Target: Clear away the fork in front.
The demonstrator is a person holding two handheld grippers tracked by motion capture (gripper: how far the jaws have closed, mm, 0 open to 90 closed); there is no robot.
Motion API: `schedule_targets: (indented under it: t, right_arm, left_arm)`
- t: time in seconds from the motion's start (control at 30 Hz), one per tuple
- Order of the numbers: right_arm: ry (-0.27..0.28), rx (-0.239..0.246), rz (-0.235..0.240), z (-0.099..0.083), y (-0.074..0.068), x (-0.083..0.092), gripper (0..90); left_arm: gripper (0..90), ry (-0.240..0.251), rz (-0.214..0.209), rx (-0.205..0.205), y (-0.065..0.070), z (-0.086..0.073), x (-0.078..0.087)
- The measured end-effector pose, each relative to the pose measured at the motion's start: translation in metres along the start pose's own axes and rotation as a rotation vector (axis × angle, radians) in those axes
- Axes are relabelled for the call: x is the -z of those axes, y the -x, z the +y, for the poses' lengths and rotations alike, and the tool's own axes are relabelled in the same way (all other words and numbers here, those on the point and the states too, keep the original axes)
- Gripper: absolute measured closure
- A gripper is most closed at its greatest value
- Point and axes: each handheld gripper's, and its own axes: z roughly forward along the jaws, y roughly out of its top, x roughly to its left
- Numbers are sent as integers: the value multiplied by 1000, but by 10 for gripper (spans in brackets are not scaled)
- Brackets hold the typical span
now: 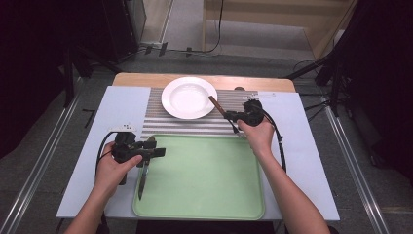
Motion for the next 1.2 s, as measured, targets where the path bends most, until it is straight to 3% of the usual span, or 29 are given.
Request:
schedule_targets:
  t: [0.3, 0.5, 0.93, 1.2]
  right_arm:
    - [13, 29, 8, -9, -12, 13, 768]
    - [30, 27, 29, -17, -19, 18, 768]
    - [47, 28, 80, -28, -34, 20, 767]
    - [59, 35, 88, -32, -44, 19, 767]
  left_arm:
    - [329, -15, -2, -21, 4, 20, -8]
    - [330, -17, -3, -13, 4, 32, -13]
    - [360, -23, 7, -43, 9, 52, -27]
    - [359, -26, 12, -23, 16, 65, -34]
